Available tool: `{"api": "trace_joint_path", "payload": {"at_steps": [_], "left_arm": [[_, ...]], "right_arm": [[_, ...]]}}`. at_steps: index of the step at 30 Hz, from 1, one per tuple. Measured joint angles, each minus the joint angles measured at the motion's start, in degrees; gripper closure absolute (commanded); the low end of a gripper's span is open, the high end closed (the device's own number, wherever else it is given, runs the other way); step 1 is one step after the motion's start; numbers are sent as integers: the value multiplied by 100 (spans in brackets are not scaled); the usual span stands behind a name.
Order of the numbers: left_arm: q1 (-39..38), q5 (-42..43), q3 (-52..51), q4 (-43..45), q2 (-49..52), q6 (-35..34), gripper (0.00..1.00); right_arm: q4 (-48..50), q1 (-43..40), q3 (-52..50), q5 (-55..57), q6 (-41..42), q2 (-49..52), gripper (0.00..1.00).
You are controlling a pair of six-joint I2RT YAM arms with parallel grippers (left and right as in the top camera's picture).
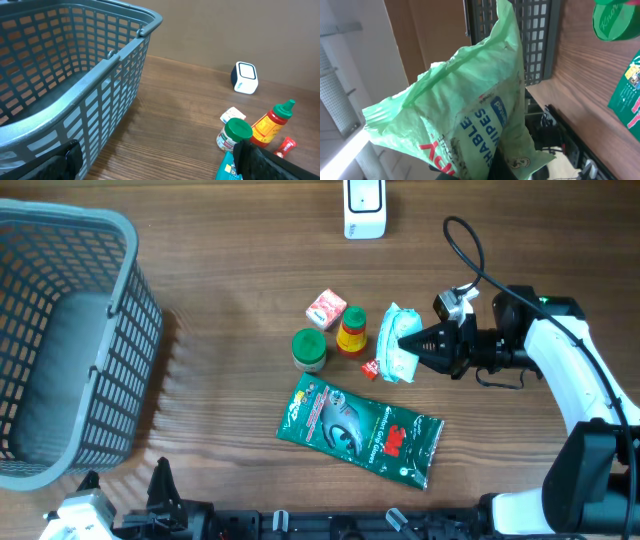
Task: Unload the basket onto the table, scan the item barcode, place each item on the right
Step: 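Hold the wipes pack up with the right gripper, turning it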
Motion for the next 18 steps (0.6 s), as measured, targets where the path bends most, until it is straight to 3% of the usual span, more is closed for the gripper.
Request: {"api": "trace_joint_path", "payload": {"at_steps": [18], "left_arm": [[0,0,2,0,0,0,0]], "right_arm": [[-125,0,0,-2,1134,0,96]]}}
